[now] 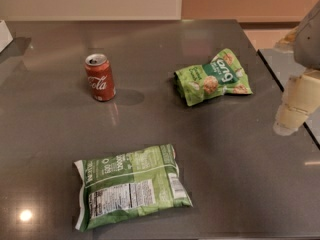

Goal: Move green rice chip bag near green jalapeno chip bag

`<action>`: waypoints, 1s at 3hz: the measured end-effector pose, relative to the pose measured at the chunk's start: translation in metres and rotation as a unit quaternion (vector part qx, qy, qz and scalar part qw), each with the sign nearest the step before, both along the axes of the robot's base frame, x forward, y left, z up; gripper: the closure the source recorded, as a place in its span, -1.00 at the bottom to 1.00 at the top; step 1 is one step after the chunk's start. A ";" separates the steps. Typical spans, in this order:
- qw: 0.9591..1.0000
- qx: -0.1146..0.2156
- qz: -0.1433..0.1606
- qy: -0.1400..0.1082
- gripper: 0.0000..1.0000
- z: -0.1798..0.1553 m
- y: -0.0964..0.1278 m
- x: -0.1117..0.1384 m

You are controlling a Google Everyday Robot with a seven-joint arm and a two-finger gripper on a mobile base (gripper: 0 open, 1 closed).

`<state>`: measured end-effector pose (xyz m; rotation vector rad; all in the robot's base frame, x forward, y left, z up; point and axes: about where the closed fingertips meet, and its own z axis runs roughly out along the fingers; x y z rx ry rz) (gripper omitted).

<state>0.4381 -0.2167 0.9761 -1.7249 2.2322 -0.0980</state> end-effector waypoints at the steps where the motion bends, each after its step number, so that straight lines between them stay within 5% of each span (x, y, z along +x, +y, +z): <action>1: 1.000 0.001 0.002 -0.002 -1.00 0.001 0.001 0.000; 3: 0.998 0.035 0.057 -0.008 -1.00 -0.006 0.018 0.037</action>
Offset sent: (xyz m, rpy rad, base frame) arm 0.0258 0.0184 -0.0019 0.0586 -0.0116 0.1385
